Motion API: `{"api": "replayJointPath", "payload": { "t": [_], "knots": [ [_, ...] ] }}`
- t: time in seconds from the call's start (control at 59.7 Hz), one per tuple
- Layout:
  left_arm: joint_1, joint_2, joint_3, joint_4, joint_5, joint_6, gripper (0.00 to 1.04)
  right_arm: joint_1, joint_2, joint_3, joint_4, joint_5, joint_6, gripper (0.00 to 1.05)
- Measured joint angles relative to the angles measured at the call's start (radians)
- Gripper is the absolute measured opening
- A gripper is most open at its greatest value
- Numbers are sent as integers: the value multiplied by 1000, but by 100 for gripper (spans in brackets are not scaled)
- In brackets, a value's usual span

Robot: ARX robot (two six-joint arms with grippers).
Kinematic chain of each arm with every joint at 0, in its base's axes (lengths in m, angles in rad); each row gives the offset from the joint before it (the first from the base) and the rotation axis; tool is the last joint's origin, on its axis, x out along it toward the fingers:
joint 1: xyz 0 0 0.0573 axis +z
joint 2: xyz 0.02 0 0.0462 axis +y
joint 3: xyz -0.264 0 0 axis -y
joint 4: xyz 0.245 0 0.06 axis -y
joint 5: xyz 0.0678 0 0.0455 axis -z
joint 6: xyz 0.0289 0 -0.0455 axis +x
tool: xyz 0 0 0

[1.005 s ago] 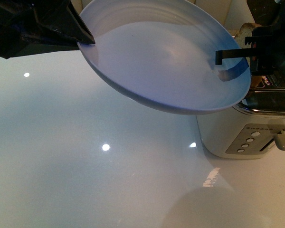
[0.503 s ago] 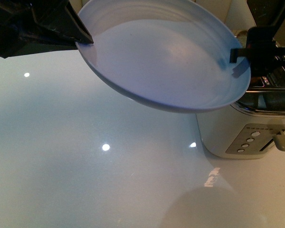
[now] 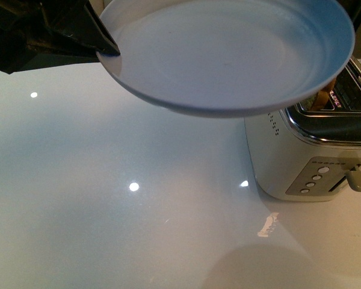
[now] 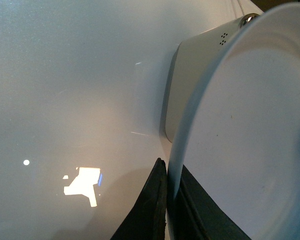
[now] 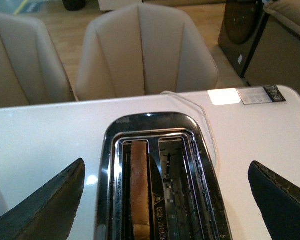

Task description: Left arm holds plate, right arm toasts bread

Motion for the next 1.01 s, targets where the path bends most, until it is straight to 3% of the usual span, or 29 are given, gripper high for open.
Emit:
{"api": "replayJointPath", "payload": {
  "t": [0.369,0.452,0.536,0.955,1.005],
  "knots": [
    [0,0,0,0,0,1,3,2,-222,-118,-60,23,-8,95],
    [-2,0,0,0,0,1,3,-26,-233,-200,145,-89,-66,82],
    [-1,0,0,0,-1,0,3,-56,-274,-278,240,-138,-101,68],
    [0,0,0,0,0,1,3,-176,-491,-466,219,-251,-131,2],
    [0,0,0,0,-1,1,3,-184,-511,-477,209,-262,-133,2]
  ]
}}
